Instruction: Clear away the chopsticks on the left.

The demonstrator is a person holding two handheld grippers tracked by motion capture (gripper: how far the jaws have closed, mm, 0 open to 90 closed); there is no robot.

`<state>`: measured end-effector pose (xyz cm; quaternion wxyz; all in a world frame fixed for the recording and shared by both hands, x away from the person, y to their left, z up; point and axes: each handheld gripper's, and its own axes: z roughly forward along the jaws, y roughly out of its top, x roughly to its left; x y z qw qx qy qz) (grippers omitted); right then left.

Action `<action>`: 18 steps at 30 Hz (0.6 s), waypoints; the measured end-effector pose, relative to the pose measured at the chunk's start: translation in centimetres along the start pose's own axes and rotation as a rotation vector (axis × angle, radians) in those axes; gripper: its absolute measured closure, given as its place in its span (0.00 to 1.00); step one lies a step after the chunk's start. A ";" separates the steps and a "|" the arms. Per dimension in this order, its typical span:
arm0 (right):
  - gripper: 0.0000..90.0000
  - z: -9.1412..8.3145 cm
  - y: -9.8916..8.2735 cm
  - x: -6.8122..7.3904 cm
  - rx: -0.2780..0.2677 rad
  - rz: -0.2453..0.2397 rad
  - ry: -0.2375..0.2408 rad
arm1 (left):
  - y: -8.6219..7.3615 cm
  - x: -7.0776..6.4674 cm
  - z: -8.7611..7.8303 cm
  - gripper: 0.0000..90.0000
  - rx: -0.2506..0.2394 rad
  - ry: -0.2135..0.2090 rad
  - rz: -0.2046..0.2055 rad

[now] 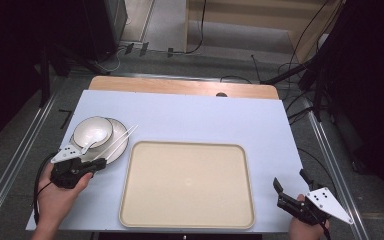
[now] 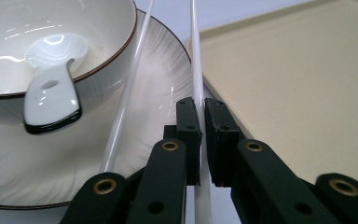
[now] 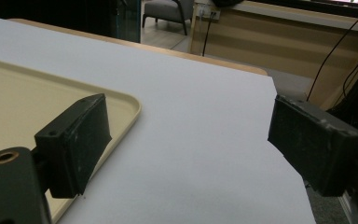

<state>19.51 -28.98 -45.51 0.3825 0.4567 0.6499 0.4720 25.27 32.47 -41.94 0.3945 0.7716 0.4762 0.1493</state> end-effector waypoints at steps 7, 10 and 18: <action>0.15 0.0 0.0 0.0 -0.001 0.003 0.000 | 0.1 -1.0 0.2 0.95 -0.003 -0.023 0.006; 0.15 0.0 0.0 0.0 0.000 0.003 0.000 | 0.1 -1.4 0.3 0.95 -0.001 -0.025 0.015; 0.15 -0.1 0.0 -0.1 -0.002 0.004 -0.001 | 0.1 -2.5 0.5 0.95 -0.001 -0.027 0.036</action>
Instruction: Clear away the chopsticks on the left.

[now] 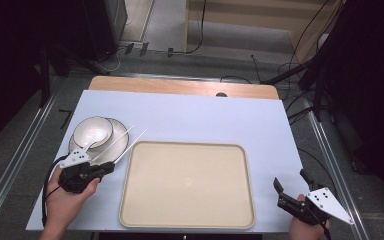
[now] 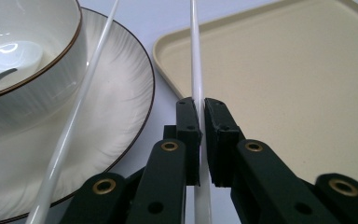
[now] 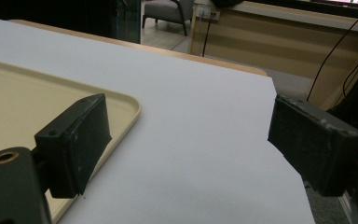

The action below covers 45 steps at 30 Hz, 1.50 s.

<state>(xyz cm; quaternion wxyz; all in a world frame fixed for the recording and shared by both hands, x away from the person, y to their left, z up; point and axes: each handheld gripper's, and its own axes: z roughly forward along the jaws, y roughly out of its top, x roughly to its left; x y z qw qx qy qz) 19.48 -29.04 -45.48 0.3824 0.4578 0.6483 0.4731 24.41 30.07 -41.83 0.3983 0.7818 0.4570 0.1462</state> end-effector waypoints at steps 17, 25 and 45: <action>0.15 0.0 0.0 0.1 -0.001 -0.002 -0.003 | 0.1 -2.1 1.1 0.95 0.008 -0.039 0.007; 0.15 0.0 0.1 0.2 0.000 -0.007 0.002 | 0.1 -3.2 1.5 0.95 0.010 -0.058 -0.007; 0.15 -0.1 0.1 0.3 0.000 -0.009 0.001 | -0.2 -5.8 3.6 0.95 0.049 -0.065 -0.068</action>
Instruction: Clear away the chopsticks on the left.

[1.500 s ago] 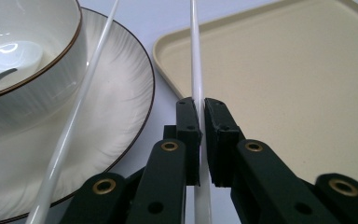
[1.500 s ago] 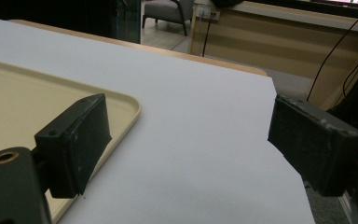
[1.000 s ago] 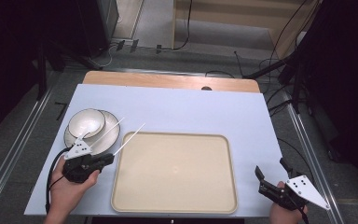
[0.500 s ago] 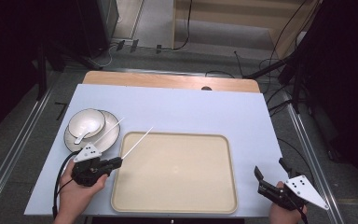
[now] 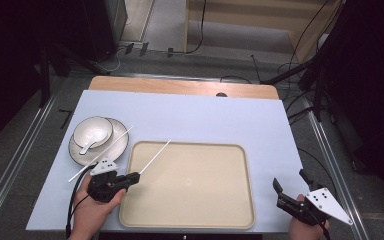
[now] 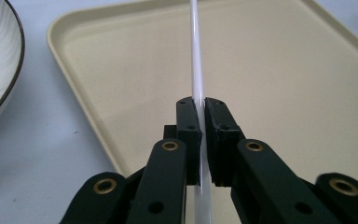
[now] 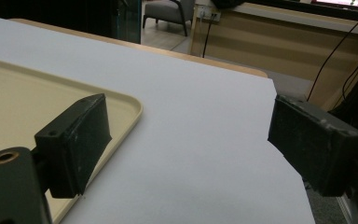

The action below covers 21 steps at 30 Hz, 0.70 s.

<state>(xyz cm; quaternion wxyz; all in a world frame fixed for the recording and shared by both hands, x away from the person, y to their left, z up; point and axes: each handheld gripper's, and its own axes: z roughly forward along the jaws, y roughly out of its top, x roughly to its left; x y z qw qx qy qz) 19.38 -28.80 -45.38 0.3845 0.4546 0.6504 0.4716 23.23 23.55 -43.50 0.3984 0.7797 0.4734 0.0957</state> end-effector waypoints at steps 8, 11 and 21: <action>0.15 0.1 0.0 0.0 0.001 -0.001 0.000 | -0.3 -0.7 1.4 0.95 0.020 -0.023 -0.032; 0.15 0.1 0.0 0.0 0.001 0.002 -0.001 | -0.5 -0.7 2.0 0.95 0.037 -0.026 -0.039; 0.15 0.1 0.0 0.0 0.002 0.001 0.000 | -1.0 -0.8 3.3 0.95 0.070 -0.020 -0.051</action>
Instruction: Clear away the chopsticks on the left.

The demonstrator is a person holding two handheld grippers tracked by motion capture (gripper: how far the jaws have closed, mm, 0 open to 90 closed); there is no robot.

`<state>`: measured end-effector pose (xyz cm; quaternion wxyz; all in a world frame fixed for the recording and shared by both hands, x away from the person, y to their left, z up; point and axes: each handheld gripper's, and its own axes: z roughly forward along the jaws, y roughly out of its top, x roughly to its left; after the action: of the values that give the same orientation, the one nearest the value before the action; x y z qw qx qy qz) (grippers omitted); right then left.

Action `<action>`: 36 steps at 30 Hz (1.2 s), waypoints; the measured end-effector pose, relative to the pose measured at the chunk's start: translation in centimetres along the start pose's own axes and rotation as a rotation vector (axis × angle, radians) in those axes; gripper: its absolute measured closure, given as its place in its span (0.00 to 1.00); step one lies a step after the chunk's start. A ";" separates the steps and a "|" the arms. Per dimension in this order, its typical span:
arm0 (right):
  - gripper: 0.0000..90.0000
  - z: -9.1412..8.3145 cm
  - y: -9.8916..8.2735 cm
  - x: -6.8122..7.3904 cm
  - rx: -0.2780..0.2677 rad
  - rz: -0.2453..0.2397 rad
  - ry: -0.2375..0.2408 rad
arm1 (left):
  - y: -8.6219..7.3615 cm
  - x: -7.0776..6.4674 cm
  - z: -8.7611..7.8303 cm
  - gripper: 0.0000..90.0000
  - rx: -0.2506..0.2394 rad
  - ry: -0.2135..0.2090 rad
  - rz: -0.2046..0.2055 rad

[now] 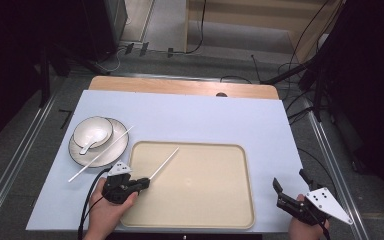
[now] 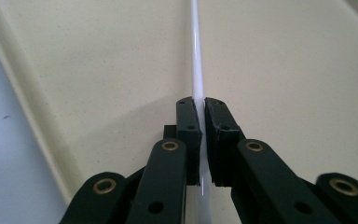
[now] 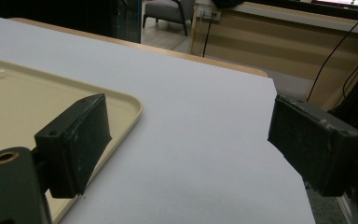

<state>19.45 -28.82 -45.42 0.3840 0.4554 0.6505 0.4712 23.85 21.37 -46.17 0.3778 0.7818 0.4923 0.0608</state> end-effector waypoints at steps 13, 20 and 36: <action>0.15 0.0 0.0 0.1 0.001 -0.005 0.001 | -0.2 -0.1 0.2 0.92 -0.009 0.010 0.018; 0.15 0.0 0.0 0.0 0.000 0.002 0.001 | -0.1 0.0 -0.1 0.84 -0.011 0.018 0.020; 0.15 -0.1 -0.1 -0.2 0.001 0.011 0.000 | 4.4 -2.3 3.1 1.00 -0.032 -0.061 0.099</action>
<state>19.42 -29.03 -45.50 0.3813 0.4590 0.6482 0.4730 27.33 16.85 -44.87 0.4017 0.8005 0.4403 0.0635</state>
